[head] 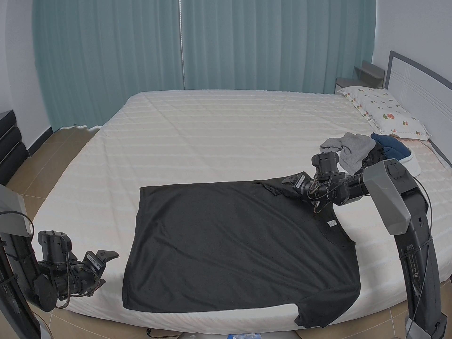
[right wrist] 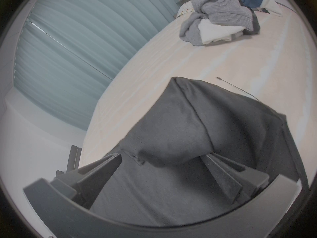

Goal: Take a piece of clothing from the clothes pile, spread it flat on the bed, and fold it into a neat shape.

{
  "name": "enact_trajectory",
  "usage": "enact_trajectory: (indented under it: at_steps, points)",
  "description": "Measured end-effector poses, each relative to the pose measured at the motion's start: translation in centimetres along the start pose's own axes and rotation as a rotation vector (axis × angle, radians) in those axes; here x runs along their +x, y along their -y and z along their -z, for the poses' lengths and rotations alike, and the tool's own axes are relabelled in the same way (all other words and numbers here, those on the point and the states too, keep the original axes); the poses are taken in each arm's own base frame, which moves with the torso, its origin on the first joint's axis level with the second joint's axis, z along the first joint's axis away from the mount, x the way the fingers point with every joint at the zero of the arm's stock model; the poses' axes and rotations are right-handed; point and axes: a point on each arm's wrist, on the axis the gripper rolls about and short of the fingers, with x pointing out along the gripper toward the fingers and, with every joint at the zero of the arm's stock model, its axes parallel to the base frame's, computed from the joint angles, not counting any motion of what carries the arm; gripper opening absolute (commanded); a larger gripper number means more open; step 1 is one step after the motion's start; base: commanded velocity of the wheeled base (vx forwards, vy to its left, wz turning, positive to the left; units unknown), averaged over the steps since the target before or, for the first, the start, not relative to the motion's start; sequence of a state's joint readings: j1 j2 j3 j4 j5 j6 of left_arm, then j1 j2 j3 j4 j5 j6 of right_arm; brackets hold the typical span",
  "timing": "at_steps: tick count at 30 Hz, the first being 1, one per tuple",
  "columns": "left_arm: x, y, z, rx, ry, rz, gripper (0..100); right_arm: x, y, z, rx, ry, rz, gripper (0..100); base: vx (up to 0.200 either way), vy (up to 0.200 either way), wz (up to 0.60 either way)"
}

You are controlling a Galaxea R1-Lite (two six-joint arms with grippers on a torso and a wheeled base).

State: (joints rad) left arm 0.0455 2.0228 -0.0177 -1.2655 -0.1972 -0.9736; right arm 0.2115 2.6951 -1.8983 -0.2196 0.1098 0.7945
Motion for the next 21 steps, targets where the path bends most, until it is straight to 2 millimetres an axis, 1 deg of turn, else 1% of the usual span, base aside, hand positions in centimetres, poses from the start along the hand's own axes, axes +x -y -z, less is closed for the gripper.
enact_trajectory:
  at_steps: [3,7,11,14,18,21]
  points:
    - [0.0,0.0,0.0,0.000,-0.001,-0.002,100,0.8,-0.1,-0.2,-0.007,0.025,-0.029,100,0.000,0.000,0.00]
    - [0.0,0.0,0.0,-0.001,-0.001,-0.004,100,1.5,-0.6,-0.8,-0.032,0.109,-0.127,100,0.000,0.000,0.00]
    - [0.1,-0.1,0.0,0.000,-0.002,-0.005,100,1.3,-1.6,-2.1,-0.074,0.241,-0.276,100,0.000,0.000,0.00]
    - [0.1,-0.1,0.0,0.000,-0.002,-0.006,100,0.7,-1.8,-3.4,-0.106,0.322,-0.354,100,0.000,0.000,0.00]
    - [0.1,0.0,0.1,0.001,-0.003,-0.006,100,0.2,-1.4,-4.6,-0.138,0.352,-0.377,100,0.000,0.000,0.00]
    - [0.1,0.0,0.1,0.002,-0.003,-0.007,100,0.5,-0.6,-4.5,-0.179,0.325,-0.338,100,0.000,0.000,0.00]
